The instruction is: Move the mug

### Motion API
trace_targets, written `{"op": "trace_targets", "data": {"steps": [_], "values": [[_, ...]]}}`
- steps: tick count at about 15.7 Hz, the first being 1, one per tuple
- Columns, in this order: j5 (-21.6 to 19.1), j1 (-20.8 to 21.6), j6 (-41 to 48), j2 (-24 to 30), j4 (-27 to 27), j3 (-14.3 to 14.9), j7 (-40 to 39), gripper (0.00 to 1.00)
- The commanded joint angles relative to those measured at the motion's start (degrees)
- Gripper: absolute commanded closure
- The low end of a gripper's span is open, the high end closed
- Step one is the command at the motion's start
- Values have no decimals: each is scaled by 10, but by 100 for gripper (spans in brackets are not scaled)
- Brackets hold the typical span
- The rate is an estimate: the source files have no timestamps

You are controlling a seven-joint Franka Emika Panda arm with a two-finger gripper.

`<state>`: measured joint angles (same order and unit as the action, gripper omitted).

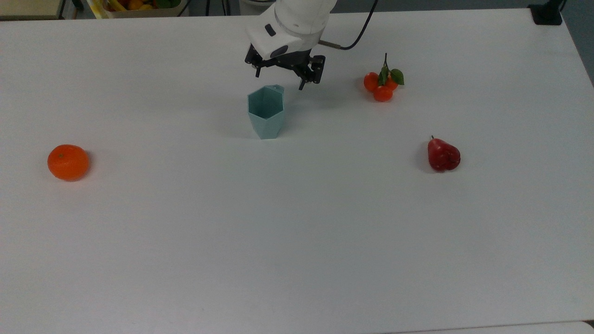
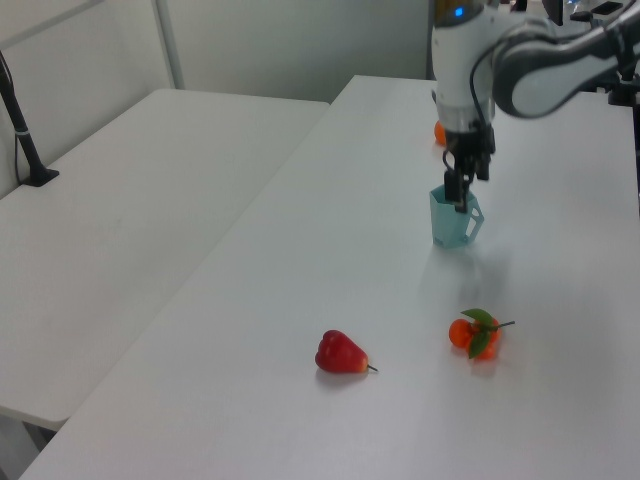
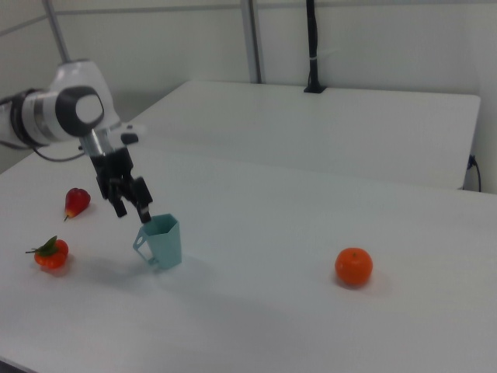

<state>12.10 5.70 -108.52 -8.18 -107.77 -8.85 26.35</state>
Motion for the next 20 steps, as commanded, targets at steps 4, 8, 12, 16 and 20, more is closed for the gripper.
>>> {"op": "trace_targets", "data": {"steps": [4, 8, 12, 16, 20], "values": [[-74, -17, 169, 41, 130, 12, -166, 0], [-81, -41, 216, 91, 132, 16, -209, 0], [-81, -56, 216, 106, 145, 25, -210, 0], [-81, -56, 212, 102, 154, 36, -211, 0], [-81, -58, 213, 102, 153, 37, -211, 0]]}}
